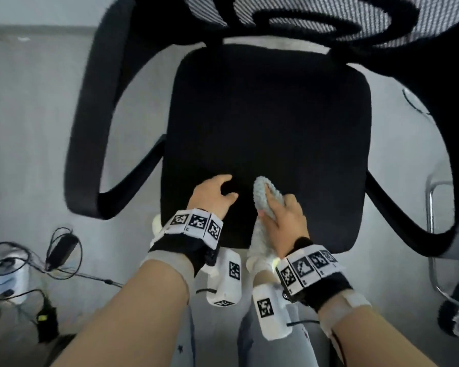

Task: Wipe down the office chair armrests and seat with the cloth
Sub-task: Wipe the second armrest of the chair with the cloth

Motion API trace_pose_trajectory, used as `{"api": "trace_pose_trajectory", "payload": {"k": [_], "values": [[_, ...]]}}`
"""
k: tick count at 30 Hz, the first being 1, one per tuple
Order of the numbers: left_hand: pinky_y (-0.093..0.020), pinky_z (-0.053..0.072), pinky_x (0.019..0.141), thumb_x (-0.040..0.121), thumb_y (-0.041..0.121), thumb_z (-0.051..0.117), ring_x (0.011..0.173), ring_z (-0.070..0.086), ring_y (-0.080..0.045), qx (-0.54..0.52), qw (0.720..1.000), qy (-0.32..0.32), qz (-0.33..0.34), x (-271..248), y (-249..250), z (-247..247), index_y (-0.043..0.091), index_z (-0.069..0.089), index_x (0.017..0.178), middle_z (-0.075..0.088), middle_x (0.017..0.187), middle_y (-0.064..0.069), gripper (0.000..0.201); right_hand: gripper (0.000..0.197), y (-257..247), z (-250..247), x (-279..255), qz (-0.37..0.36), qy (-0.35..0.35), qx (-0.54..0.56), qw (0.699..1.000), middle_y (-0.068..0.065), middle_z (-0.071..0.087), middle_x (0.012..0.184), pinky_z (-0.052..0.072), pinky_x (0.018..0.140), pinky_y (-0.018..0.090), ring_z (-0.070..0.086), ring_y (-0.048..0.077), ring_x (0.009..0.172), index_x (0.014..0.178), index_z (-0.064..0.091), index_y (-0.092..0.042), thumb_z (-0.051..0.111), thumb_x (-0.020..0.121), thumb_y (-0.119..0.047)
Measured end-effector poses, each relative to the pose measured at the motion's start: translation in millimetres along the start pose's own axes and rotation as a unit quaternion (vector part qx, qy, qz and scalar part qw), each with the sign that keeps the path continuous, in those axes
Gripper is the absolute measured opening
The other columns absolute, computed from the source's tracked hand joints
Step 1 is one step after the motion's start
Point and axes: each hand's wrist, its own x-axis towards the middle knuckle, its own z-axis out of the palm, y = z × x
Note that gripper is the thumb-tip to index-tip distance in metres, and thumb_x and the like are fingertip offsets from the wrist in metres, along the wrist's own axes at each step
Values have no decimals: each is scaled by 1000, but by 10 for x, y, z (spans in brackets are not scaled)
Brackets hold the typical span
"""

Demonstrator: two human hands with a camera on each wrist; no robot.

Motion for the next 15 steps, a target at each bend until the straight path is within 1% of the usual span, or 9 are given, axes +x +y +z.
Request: {"api": "trace_pose_trajectory", "payload": {"k": [1, 3, 4, 5, 7, 9, 11, 13, 15], "values": [[-27, 36, 104, 86, 20, 58, 124, 49, -18, -46, 999, 13, 14, -99, 16, -129, 21, 48, 131, 52, 136, -6, 47, 54, -207, -59, 17, -28, 20, 14, 999, 12, 40, 114, 40, 94, 42, 43, 28, 104, 142, 27, -31, 48, 93, -24], [-28, 41, 103, 85, 14, 58, 112, 58, -14, -107, 991, 55, 54, -273, 68, -431, 19, 56, 124, 63, 122, -4, 39, 51, -639, -194, 69, -78, 56, 44, 994, 12, 41, 113, 41, 94, 42, 43, 27, 103, 139, 33, -32, 49, 92, -25], [-28, 43, 102, 84, 12, 57, 109, 59, -12, -129, 986, 79, 76, -344, 92, -594, 18, 58, 121, 65, 119, -2, 37, 50, -848, -260, 103, -100, 65, 52, 992, 11, 41, 113, 41, 94, 41, 43, 27, 103, 139, 34, -33, 50, 92, -26], [-25, 44, 99, 85, 11, 57, 107, 60, -10, -150, 979, 97, 98, -413, 117, -763, 18, 59, 120, 65, 117, 1, 36, 49, -1046, -321, 143, -118, 72, 55, 989, 11, 41, 113, 41, 95, 42, 43, 27, 104, 138, 35, -32, 49, 92, -28], [-13, 43, 93, 86, 9, 54, 103, 58, -2, -195, 964, 122, 137, -540, 157, -1118, 19, 58, 119, 64, 113, 8, 35, 46, -1427, -447, 227, -151, 90, 57, 983, 12, 41, 112, 40, 96, 45, 42, 28, 104, 136, 39, -29, 49, 91, -30], [-7, 42, 88, 86, 9, 55, 96, 58, 5, -246, 943, 158, 159, -647, 128, -1471, 21, 59, 117, 63, 105, 12, 33, 47, -1759, -569, 318, -179, 106, 37, 977, 14, 42, 112, 39, 95, 46, 42, 29, 104, 137, 38, -28, 48, 92, -32], [-10, 46, 82, 87, 8, 55, 86, 59, 5, -326, 911, 197, 158, -736, -17, -1799, 27, 61, 105, 63, 97, 14, 28, 51, -2065, -690, 418, -200, 116, -7, 973, 16, 41, 115, 39, 96, 47, 42, 31, 107, 141, 31, -28, 46, 93, -33], [-18, 47, 78, 88, 5, 51, 84, 60, -3, -392, 881, 232, 129, -778, -260, -2042, 30, 59, 97, 63, 93, 12, 28, 52, -2358, -791, 541, -221, 128, -63, 965, 18, 40, 119, 41, 96, 46, 43, 32, 108, 142, 27, -29, 44, 94, -34], [-20, 44, 75, 91, 7, 46, 83, 59, -4, -425, 869, 241, 80, -786, -565, -2157, 24, 58, 106, 63, 95, 8, 25, 52, -2625, -853, 698, -218, 118, -138, 959, 17, 40, 122, 44, 91, 41, 47, 33, 106, 143, 21, -35, 41, 95, -36]]}}
